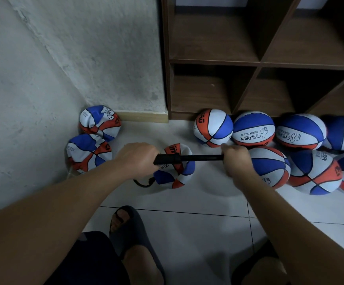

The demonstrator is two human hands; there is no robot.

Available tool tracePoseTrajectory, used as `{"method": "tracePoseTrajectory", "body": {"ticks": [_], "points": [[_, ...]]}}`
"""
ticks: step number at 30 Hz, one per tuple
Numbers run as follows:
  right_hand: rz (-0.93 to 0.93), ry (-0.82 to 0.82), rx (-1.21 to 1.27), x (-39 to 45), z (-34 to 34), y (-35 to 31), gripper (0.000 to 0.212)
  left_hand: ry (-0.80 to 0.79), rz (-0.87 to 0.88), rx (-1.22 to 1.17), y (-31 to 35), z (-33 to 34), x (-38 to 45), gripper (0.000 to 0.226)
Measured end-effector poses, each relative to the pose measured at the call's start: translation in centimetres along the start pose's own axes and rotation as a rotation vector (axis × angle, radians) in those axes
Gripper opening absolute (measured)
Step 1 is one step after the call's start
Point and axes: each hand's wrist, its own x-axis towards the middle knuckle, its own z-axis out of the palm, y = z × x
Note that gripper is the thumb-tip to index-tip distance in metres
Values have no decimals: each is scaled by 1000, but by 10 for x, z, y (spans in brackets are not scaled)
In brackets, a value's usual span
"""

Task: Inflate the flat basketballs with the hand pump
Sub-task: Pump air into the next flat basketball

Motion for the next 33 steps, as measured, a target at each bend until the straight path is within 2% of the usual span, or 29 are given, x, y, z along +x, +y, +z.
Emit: {"method": "tracePoseTrajectory", "body": {"ticks": [4, 8, 11, 16, 24, 27, 30, 33], "points": [[-16, -15, 9, -1, 8, 4, 25, -15, 4, -2, 12, 0, 0, 12], [-143, -1, -55, -29, 43, 5, 38, -18, 15, -37, 23, -3, -2, 25], [-184, -38, -51, -43, 55, 5, 43, -60, 41, -45, 30, -2, -5, 15], [-155, -121, -33, -52, 66, 1, 41, -57, 71, 1, 31, -3, -6, 17], [-153, -155, -18, -48, 61, 1, 41, -44, 74, 8, 33, -4, -3, 25], [-160, -124, -50, -35, 46, 1, 36, -7, 61, -17, 29, -5, -2, 26], [-90, -40, 2, -16, 20, -1, 26, 16, 36, -5, 14, -6, -2, 27], [-67, 11, 21, -3, 2, -3, 28, 27, 3, 4, 3, -5, 0, 29]]}}
